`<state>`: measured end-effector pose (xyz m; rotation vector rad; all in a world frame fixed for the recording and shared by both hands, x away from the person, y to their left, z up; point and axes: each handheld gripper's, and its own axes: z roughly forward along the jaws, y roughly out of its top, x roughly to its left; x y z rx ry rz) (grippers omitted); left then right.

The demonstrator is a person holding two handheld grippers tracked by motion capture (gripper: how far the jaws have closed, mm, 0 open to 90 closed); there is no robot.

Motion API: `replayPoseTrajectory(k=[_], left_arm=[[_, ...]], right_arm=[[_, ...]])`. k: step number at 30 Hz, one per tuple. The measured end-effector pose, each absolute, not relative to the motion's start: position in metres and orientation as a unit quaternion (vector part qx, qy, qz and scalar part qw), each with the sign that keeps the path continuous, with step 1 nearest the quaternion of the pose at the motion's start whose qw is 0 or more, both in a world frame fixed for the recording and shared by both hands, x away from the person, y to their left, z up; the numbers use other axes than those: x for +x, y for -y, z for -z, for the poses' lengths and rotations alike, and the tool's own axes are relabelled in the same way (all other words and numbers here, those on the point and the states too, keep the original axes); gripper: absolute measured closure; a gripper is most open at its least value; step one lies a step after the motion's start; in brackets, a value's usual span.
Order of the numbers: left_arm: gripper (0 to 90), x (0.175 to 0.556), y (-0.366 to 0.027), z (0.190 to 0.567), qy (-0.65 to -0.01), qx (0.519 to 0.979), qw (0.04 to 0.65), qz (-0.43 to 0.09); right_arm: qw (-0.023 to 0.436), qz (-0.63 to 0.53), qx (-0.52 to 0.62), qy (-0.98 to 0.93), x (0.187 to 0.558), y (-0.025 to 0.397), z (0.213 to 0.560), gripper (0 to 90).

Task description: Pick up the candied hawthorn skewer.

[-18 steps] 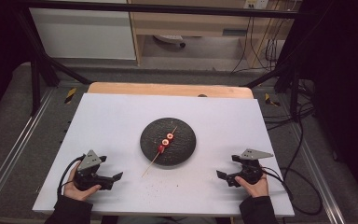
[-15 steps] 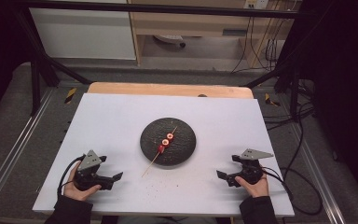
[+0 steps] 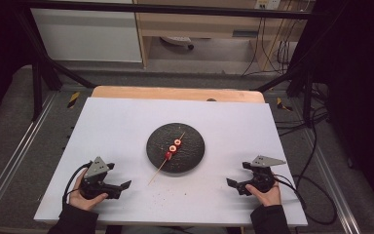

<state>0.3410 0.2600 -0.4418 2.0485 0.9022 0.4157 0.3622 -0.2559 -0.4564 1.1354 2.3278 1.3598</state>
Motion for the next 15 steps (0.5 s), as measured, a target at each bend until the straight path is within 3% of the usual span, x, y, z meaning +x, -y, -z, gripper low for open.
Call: replayPoseTrajectory(k=[15], left_arm=[[7.3, 0.342, -0.246, 0.432, -0.359, 0.82, 0.415, -0.165]], right_arm=[[0.107, -0.462, 0.389, -0.79, 0.362, 0.256, 0.456, 0.4]])
